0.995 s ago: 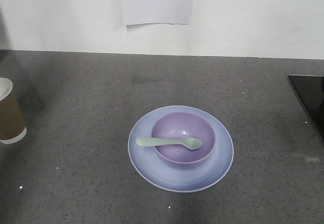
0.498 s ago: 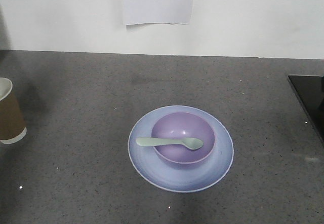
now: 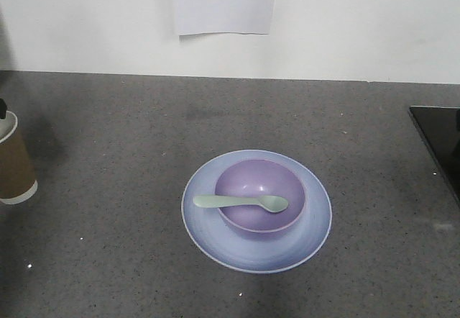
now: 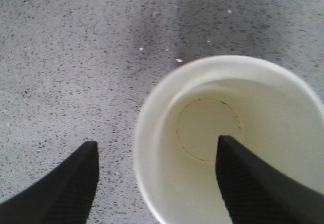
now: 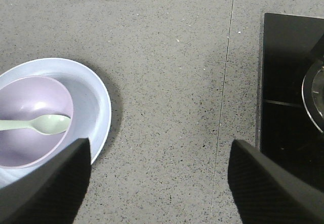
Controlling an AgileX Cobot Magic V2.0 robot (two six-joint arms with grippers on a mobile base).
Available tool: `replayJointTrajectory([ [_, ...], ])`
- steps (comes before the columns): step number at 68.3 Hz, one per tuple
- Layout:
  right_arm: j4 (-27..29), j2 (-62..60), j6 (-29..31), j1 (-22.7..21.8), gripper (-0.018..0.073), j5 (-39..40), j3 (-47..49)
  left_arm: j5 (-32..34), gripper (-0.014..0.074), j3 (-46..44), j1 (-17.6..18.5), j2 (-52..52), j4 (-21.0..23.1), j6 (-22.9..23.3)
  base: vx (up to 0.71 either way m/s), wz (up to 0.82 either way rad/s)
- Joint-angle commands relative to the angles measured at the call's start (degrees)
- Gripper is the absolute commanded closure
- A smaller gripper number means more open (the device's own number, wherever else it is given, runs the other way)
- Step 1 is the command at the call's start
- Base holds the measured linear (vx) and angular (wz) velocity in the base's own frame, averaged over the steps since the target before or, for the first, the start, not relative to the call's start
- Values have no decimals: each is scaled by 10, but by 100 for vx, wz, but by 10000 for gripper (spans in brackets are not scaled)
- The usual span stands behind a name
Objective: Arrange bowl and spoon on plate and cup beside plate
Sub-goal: 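Move the left gripper down to the brown paper cup rim, then grasp the paper cup rim with the left gripper and slide it toward the plate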
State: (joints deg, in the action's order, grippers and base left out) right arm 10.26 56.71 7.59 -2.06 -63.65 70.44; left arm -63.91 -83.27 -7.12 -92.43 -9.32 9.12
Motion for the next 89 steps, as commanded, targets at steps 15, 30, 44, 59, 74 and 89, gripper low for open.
replayJointTrajectory([
  [15,4,-4,5,-5,11,31,15,30,174,-13,-18,18,18,0,0,0],
  [30,4,-4,5,-5,11,31,15,35,310,-13,-18,18,43,-26,0,0],
  [44,4,-4,5,-5,11,31,15,32,409,-13,-18,18,42,-26,0,0],
  [59,4,-4,5,-5,11,31,15,30,419,-13,-18,18,42,-26,0,0],
  [74,4,-4,5,-5,11,31,15,31,423,-13,-18,18,42,-27,0,0],
  [89,5,-4,5,-5,11,31,15,32,580,-13,-18,18,42,-27,0,0],
])
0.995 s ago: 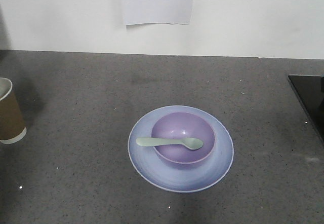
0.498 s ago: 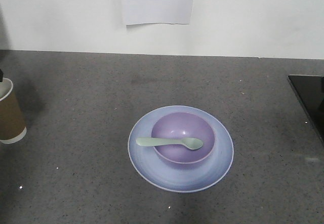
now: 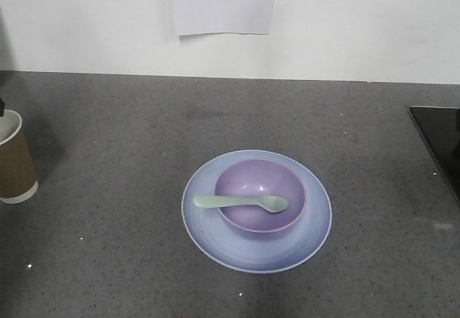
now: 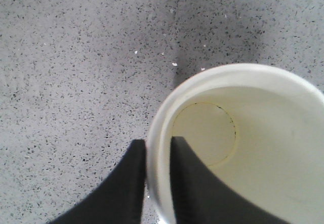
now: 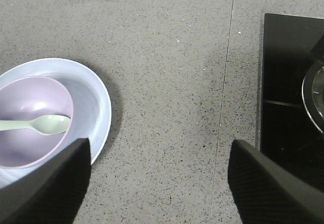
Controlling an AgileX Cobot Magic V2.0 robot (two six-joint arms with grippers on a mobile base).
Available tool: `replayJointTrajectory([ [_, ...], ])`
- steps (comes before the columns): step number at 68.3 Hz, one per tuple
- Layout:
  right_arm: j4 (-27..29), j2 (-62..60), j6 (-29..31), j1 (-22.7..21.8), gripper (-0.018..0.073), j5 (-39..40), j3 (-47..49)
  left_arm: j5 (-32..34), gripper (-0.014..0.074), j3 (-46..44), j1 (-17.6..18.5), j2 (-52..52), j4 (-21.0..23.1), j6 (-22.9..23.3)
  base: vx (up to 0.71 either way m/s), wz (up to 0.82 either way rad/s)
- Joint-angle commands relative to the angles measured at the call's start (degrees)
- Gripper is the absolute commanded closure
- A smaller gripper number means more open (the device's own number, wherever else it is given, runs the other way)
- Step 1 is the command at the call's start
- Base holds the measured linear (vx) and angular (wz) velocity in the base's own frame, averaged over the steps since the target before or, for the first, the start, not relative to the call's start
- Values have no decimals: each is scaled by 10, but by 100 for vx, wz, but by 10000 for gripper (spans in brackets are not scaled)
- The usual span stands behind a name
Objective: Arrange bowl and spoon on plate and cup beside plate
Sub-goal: 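Grasp the paper cup rim with the left gripper and slide it toward the plate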
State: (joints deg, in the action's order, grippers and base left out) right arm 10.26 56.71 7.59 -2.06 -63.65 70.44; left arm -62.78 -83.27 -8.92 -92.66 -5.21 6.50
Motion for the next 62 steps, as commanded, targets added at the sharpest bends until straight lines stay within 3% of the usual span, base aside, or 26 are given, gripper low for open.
replayJointTrajectory([
  [1,5,-4,5,-5,11,31,15,21,594,-13,0,20,0,-1,0,0],
  [30,5,-4,5,-5,11,31,15,37,604,-14,0,37,20,-7,0,0],
  [50,5,-4,5,-5,11,31,15,30,604,-14,0,81,116,-65,0,0],
  [62,5,-4,5,-5,11,31,15,17,604,-14,0,87,218,-115,0,0],
])
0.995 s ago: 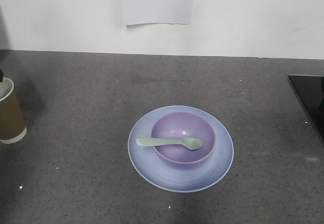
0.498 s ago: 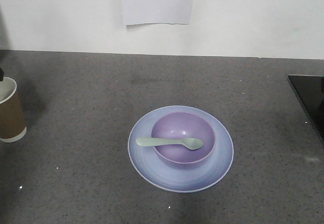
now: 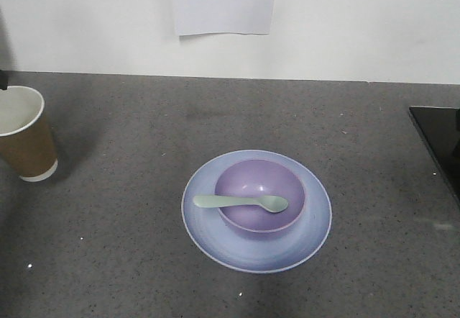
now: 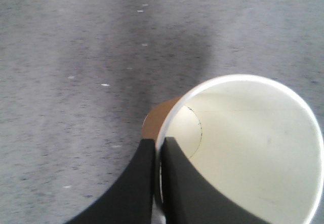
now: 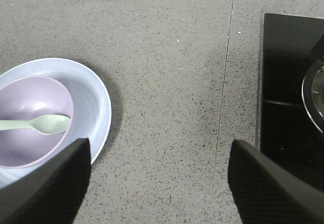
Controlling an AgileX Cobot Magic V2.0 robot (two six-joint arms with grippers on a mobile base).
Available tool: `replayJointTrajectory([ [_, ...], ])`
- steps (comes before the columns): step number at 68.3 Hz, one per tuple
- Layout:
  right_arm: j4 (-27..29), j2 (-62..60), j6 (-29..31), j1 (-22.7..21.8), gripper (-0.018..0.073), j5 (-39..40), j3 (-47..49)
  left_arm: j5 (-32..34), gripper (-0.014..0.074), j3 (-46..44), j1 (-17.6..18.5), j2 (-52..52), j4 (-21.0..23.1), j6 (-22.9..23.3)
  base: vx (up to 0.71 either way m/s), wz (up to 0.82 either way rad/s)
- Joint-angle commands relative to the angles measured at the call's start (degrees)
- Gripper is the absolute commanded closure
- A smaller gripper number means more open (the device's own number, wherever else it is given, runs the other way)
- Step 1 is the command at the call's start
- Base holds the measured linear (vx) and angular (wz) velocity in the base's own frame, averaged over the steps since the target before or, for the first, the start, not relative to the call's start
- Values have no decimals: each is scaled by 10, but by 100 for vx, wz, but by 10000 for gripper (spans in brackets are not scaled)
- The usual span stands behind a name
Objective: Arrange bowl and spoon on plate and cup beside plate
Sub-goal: 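Grasp the paper cup rim with the left gripper and slide it toward the plate, then set the cup down beside the plate and open the left gripper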
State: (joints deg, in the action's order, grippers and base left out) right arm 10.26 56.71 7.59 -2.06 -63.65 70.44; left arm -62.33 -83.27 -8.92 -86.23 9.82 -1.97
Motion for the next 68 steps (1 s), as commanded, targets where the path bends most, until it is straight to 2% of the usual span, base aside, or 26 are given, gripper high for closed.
replayJointTrajectory([
  [1,5,-4,5,-5,11,31,15,10,604,-14,0,22,77,-35,0,0],
  [10,5,-4,5,-5,11,31,15,-7,604,-13,9,22,146,-71,0,0],
  [17,5,-4,5,-5,11,31,15,-19,604,-13,31,22,168,-80,0,0],
  [33,5,-4,5,-5,11,31,15,-31,604,-13,93,22,163,-81,0,0],
  [40,5,-4,5,-5,11,31,15,-33,604,-13,115,22,147,-78,0,0],
  [53,5,-4,5,-5,11,31,15,-20,604,13,144,18,144,-75,0,0],
  [68,5,-4,5,-5,11,36,15,19,604,72,160,18,145,-80,0,0],
])
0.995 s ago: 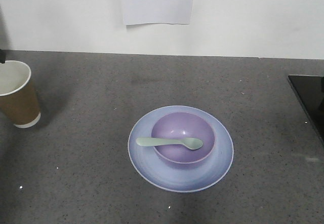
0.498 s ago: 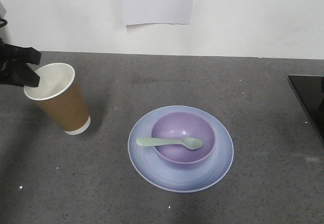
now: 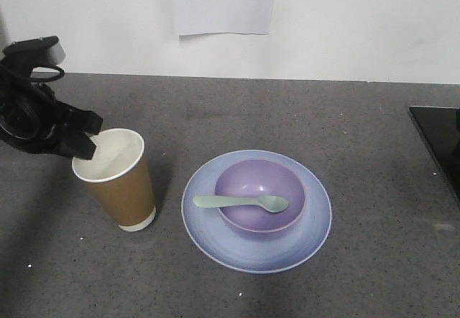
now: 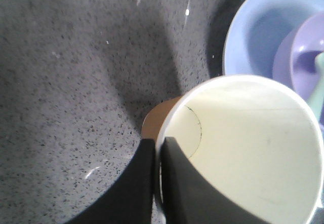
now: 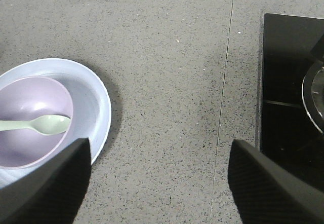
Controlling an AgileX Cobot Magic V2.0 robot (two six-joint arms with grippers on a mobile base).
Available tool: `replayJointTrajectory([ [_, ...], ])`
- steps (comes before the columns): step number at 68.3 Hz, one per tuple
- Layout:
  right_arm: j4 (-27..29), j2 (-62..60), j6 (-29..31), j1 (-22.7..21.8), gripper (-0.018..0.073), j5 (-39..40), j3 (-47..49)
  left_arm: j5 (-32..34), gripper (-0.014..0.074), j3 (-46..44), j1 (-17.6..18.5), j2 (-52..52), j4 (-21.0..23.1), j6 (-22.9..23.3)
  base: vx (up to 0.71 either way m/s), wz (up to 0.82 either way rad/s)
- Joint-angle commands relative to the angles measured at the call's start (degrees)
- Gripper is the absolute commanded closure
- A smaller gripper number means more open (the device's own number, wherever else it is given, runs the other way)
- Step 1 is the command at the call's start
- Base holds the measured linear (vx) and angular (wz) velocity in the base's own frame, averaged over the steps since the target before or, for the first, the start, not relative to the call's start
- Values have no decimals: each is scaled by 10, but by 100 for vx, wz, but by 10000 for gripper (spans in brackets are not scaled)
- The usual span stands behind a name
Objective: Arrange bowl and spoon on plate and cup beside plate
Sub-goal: 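Set the cup down beside the plate and open the left gripper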
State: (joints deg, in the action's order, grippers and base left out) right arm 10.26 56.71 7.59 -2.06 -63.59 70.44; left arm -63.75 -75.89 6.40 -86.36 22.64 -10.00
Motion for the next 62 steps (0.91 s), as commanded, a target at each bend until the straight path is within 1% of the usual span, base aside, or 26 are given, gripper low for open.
replayJointTrajectory([
  [1,5,-4,5,-5,11,35,15,34,604,-2,6,19,17,0,0,0],
  [25,5,-4,5,-5,11,35,15,35,602,-2,15,16,15,-1,0,0],
  [37,6,-4,5,-5,11,34,15,33,581,-2,15,16,15,-1,0,0],
  [42,6,-4,5,-5,11,34,15,31,560,-2,15,16,15,-1,0,0],
  [51,7,-4,5,-5,11,34,15,31,496,-2,15,16,15,-1,0,0],
  [62,7,-4,5,-5,11,34,15,31,377,-2,15,16,16,-1,0,0],
])
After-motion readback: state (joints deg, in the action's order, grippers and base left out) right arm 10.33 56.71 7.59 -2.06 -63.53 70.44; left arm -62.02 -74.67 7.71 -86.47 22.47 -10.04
